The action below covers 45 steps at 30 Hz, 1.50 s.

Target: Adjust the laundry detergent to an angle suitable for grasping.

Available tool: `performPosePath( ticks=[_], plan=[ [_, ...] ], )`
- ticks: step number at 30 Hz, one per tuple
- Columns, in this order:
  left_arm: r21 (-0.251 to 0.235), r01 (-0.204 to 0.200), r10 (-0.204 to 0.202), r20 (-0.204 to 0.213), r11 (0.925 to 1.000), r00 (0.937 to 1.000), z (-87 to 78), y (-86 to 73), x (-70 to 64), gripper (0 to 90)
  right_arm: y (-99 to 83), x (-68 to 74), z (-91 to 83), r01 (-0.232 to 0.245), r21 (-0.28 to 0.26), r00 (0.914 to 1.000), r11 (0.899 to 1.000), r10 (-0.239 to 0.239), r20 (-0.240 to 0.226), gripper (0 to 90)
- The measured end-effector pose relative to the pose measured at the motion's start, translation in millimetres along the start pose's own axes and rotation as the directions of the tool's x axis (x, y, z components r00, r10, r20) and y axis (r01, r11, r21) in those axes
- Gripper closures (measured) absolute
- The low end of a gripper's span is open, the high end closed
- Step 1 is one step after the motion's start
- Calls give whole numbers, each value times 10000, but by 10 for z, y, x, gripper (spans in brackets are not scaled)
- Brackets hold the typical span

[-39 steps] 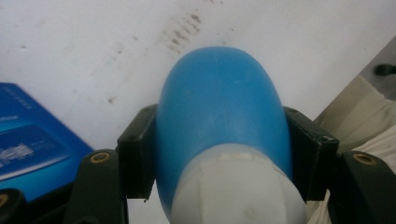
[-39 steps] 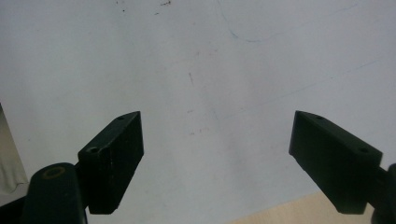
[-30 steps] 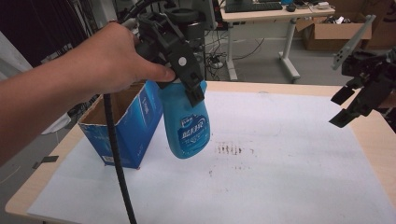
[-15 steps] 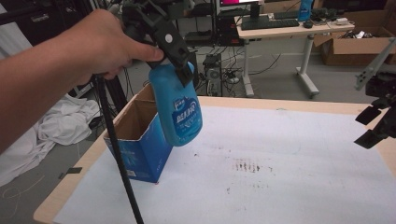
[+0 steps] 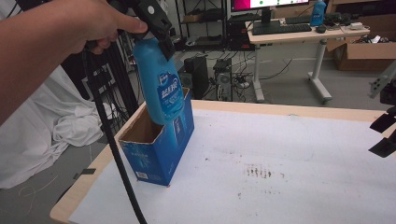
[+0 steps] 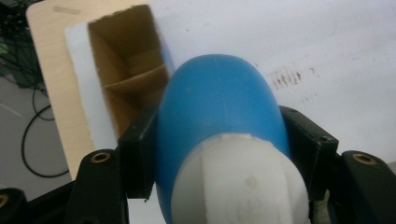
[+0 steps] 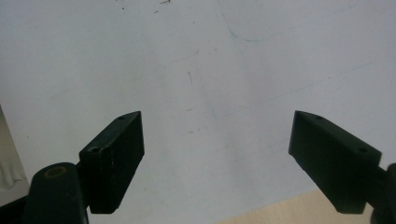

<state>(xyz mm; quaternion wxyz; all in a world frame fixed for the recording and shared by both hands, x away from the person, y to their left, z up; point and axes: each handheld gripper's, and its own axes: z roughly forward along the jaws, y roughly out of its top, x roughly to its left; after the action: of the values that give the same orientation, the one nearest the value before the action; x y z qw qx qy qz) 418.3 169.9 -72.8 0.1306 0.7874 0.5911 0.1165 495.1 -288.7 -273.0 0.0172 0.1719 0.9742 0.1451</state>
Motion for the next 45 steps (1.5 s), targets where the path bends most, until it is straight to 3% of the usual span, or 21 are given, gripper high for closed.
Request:
performPosePath(
  ticks=[6, 11, 15, 26, 35, 40, 45],
  plan=[
    [80, 867, -864, -298, 9962, 9958, 87, 5, 220, 377, 0, -6, -21, -41, 37, 10000, 10000, 40, 42, 181],
    [42, 1213, -1209, -544, 9926, 9912, 143, 12, 301, 377, 8, -14, -36, -28, -11, 10000, 10000, 28, 60, 183],
    [48, 1534, -1525, -835, 9881, 9848, 287, -8, 382, 377, 14, -12, -23, -53, 95, 10000, 9999, 52, 81, 181],
    [160, 1851, -1825, -1052, 9826, 9776, 723, -128, 518, 377, 1, -24, -20, -83, 176, 9999, 9998, 82, 85, 182],
    [302, 1927, -1890, -976, 9808, 9771, 1050, -218, 578, 377, 0, -36, -5, -123, 222, 9999, 9997, 122, 79, 182],
    [430, 1883, -1832, -1020, 9812, 9778, 1313, -285, 593, 377, 16, -30, 27, -115, 313, 9999, 9994, 114, 34, 181],
    [476, 1867, -1815, -974, 9813, 9786, 1454, -326, 600, 377, 21, -31, 35, -130, 341, 9999, 9993, 129, 31, 182]
  ],
)
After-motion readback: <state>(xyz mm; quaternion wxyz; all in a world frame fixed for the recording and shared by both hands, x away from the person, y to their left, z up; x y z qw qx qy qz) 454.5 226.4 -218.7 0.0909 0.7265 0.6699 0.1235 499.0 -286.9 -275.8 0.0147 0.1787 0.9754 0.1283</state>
